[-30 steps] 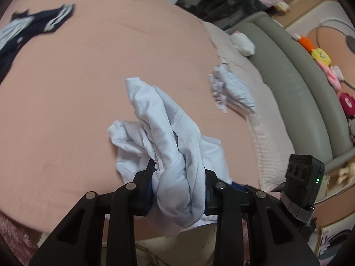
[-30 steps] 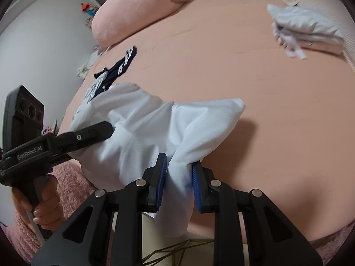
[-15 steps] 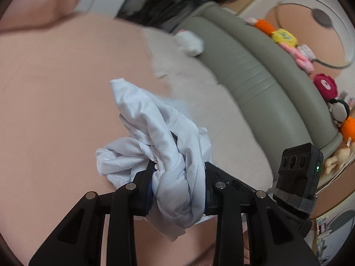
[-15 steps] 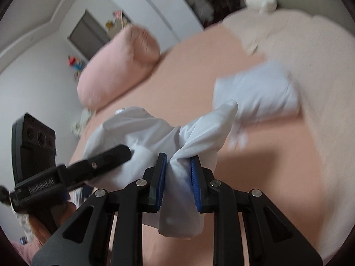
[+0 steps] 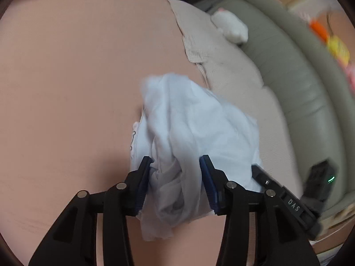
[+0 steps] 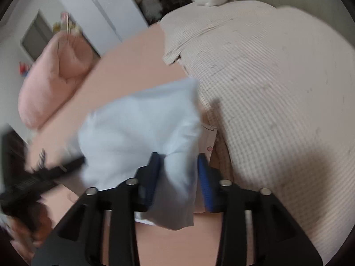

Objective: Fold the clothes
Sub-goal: 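Lift the folded shirt with the left gripper and carry it toward the clothes stack, then lower the folded shirt onto the stack of folded clothes and open the left gripper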

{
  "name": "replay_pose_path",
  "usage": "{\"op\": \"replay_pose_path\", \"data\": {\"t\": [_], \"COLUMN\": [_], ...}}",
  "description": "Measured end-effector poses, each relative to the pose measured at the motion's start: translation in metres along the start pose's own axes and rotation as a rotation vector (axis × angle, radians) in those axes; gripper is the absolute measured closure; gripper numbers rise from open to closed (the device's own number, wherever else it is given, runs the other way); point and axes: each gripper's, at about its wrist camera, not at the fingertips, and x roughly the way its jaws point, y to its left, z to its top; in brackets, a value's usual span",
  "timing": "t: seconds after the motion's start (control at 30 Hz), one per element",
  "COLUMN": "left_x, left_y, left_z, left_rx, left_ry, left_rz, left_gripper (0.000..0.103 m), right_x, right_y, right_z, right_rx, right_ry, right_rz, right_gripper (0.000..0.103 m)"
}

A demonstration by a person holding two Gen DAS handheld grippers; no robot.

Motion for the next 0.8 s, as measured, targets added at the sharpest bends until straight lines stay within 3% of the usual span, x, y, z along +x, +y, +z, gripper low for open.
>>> {"op": "replay_pose_path", "data": {"t": [0.1, 0.17, 0.27, 0.4, 0.47, 0.57, 0.67, 0.8], "left_x": [-0.040, -0.050, -0.033, 0.018, 0.021, 0.020, 0.017, 0.011], "left_y": [-0.015, -0.036, -0.060, -0.056, -0.042, -0.025, -0.021, -0.025], "left_z": [0.007, 0.011, 0.019, 0.011, 0.005, -0.004, -0.017, -0.021], "left_rx": [0.086, 0.195, 0.287, 0.354, 0.356, 0.336, 0.353, 0.350], "left_ry": [-0.133, -0.184, -0.146, -0.034, -0.040, -0.042, -0.060, -0.068], "left_rz": [0.001, -0.013, -0.083, 0.070, 0.075, 0.079, 0.097, 0.079], "left_gripper": [0.053, 0.047, 0.047, 0.047, 0.047, 0.047, 0.046, 0.046], "right_x": [-0.020, -0.027, -0.021, 0.001, 0.006, 0.013, 0.017, 0.016], "right_y": [-0.003, 0.007, 0.026, 0.028, 0.014, 0.006, 0.015, 0.012], "right_z": [0.006, 0.009, 0.004, -0.003, -0.004, -0.004, -0.009, -0.010], "right_rx": [0.046, -0.007, -0.094, -0.142, -0.086, -0.025, -0.074, -0.095], "right_ry": [-0.075, -0.127, -0.087, -0.005, 0.015, 0.031, 0.019, 0.000], "right_rz": [0.065, 0.015, -0.011, -0.119, -0.085, -0.029, -0.069, -0.070], "right_gripper": [0.062, 0.061, 0.059, 0.059, 0.052, 0.052, 0.052, 0.044]}}
